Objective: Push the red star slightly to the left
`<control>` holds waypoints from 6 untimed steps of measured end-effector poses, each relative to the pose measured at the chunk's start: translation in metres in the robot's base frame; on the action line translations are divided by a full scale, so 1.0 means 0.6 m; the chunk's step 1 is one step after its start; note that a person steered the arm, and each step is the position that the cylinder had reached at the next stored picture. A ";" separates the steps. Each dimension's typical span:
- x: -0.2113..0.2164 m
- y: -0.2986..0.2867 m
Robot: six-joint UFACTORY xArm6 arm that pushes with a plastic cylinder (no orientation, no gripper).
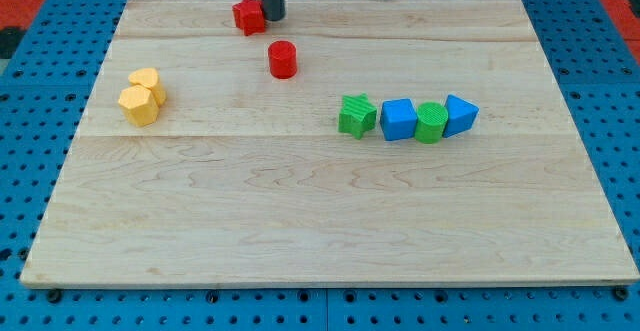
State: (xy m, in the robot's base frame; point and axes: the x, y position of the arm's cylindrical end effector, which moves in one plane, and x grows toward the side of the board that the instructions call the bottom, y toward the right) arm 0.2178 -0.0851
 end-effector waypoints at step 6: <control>0.022 -0.240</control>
